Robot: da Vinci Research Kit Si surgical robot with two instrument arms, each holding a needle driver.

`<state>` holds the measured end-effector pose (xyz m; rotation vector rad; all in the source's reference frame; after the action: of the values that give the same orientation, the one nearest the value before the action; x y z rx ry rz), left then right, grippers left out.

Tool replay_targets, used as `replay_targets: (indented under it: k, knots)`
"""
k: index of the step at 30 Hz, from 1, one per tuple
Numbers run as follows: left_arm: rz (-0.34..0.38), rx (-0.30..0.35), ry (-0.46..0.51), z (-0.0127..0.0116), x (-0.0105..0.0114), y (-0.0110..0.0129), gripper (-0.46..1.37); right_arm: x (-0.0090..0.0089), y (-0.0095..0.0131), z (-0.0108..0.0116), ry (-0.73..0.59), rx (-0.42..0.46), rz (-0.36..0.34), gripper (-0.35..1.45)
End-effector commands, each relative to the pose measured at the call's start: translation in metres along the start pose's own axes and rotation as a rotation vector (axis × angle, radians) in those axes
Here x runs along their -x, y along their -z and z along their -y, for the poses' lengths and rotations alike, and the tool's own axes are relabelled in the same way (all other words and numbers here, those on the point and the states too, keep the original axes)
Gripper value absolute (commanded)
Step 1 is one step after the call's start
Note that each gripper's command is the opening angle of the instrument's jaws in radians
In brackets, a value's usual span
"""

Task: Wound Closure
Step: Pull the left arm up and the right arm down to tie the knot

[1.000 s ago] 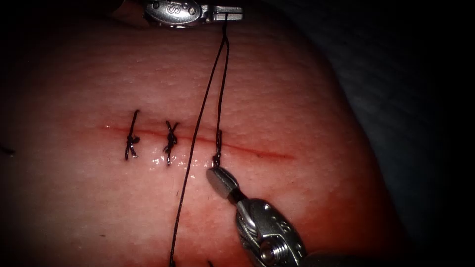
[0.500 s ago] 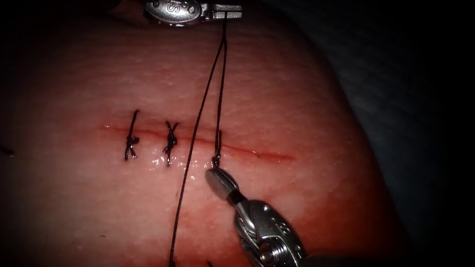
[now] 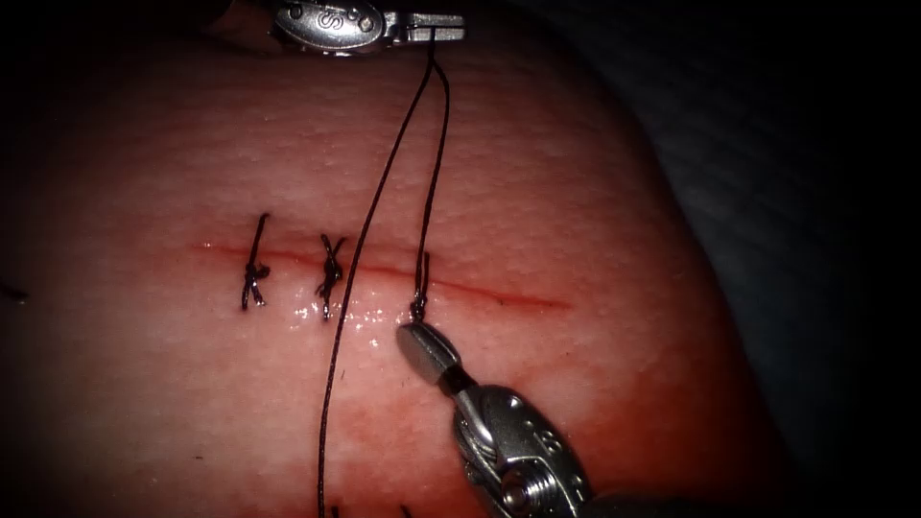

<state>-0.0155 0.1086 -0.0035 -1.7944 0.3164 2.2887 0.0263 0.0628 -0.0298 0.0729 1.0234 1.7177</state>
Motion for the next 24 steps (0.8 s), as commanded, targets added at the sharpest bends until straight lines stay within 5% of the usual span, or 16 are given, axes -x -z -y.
replay_targets:
  k: [1, 4, 5, 6, 7, 9, 11, 24]
  knots:
    - [0.001, 0.003, 0.000, 0.0000, 0.0000, 0.0000, -0.35, 0.0000, 0.0000, 0.0000, -0.006, -0.001, 0.001, 0.37]
    - [0.001, 0.003, 0.000, 0.0000, 0.0000, 0.0000, -0.35, 0.0000, 0.0000, 0.0000, 0.012, 0.000, 0.001, 0.51]
    - [0.001, 0.003, 0.000, 0.0000, 0.0000, 0.0000, -0.35, 0.0000, 0.0000, 0.0000, 0.012, 0.000, 0.001, 0.45]
    - [0.001, 0.003, 0.000, 0.0000, 0.0000, 0.0000, -0.35, 0.0000, 0.0000, 0.0000, 0.012, 0.000, 0.001, 0.19]
    - [0.001, 0.003, 0.000, 0.0000, 0.0000, 0.0000, -0.35, -0.0001, -0.0001, 0.0000, 0.012, 0.001, 0.001, 0.18]
    - [0.001, 0.003, 0.000, 0.0000, 0.0000, 0.0000, -0.35, -0.0001, -0.0001, 0.0000, 0.017, 0.001, 0.001, 0.58]
    - [0.001, 0.003, 0.000, 0.0000, 0.0000, 0.0000, -0.35, -0.0002, -0.0001, 0.0000, 0.047, 0.002, 0.001, 0.73]
    - [0.003, 0.003, -0.002, -0.0005, 0.0000, 0.0001, -0.35, -0.0005, 0.0001, 0.0004, 0.133, 0.001, -0.003, 0.83]
